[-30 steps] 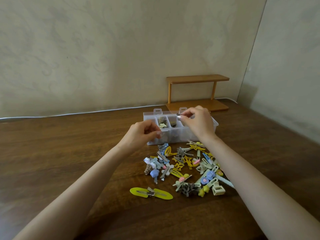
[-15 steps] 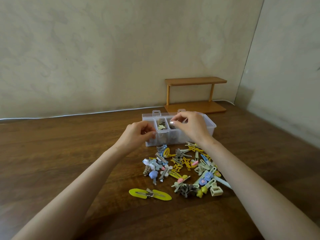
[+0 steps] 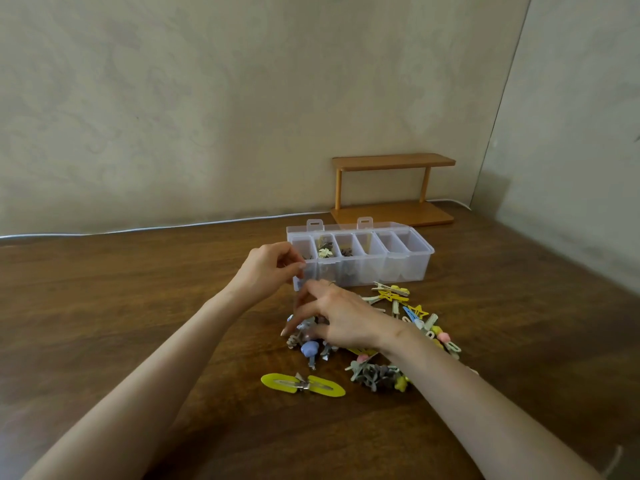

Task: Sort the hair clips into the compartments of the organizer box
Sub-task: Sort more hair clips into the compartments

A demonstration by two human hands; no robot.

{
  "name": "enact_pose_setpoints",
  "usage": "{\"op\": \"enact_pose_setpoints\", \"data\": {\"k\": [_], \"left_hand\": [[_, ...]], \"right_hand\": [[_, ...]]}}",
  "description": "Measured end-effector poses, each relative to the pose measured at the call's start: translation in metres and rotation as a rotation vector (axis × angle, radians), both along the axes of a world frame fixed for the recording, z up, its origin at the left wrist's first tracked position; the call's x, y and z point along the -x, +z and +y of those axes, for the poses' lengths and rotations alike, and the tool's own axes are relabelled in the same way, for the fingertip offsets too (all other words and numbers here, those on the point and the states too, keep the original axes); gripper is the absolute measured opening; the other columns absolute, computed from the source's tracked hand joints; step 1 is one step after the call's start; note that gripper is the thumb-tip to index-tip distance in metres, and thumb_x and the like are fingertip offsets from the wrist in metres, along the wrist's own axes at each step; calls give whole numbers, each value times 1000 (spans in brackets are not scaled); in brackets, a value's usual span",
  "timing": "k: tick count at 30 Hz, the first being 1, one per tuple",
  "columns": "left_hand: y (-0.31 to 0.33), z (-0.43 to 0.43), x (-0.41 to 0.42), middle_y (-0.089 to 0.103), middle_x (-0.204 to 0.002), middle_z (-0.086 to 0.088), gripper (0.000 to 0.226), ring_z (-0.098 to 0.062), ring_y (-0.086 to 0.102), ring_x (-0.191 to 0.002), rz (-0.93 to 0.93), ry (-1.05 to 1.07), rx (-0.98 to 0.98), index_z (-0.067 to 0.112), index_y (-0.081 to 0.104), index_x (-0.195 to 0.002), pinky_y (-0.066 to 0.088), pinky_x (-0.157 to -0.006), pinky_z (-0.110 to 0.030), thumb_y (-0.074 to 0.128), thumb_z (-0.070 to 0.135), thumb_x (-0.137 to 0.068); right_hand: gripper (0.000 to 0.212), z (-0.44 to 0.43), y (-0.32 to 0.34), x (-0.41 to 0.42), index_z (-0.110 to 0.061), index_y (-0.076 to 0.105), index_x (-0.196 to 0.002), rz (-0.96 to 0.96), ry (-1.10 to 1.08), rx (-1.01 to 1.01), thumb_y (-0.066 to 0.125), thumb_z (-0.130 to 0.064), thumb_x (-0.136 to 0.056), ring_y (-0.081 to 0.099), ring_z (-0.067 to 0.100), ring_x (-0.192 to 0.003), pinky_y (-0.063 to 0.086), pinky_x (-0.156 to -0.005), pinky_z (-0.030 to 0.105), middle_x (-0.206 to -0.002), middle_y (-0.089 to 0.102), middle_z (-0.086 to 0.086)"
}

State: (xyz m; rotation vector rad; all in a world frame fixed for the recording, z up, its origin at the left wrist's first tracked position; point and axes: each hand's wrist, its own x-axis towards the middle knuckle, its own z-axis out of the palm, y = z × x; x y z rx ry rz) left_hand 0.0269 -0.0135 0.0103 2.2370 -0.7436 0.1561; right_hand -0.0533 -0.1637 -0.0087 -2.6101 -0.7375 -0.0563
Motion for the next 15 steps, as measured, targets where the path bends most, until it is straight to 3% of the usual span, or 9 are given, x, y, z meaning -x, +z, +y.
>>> {"op": "enact_pose_setpoints", "data": {"k": [5,7,9,11,15], "left_hand": [[1,-1,2,67,-80,4,7,-3,62,-69,-5,-3,7,12,63,-90,50,-65,-17,59,18,-88],[1,-3,3,67,-78,4,6,0,61,-66,-8,2,20,12,64,-89,48,-60,-12,60,17,-88],[1,-4,4,68,-78,3,5,0,61,-65,-13,-7,24,13,64,-87,48,-59,-10,60,16,-88],[1,-7,6,68,-81,1,4,-2,62,-68,-15,-30,7,14,62,-86,48,-61,-12,59,16,-88],[-2,-16,13,66,-83,4,3,-5,62,-75,-3,-84,-38,18,61,-89,51,-68,-18,58,18,-89]], "right_hand": [[18,-1,-2,0,-24,70,-98,11,-35,-20,71,-28,-80,41,13,-113,40,-89,32,-117,47,-2],[18,-6,4,2,-22,68,-95,49,-85,-161,74,-26,-79,47,4,-105,43,-85,24,-111,52,-3],[14,-16,14,4,-19,66,-92,49,-177,-347,72,-20,-80,50,-11,-82,40,-69,10,-94,57,-10],[11,-31,21,1,-19,65,-93,-30,-326,-477,70,-18,-83,51,-8,-71,37,-61,10,-84,58,-14],[13,-62,24,-26,-18,68,-95,-261,-609,-473,70,-20,-82,56,5,-78,37,-61,12,-88,64,-5]]}}
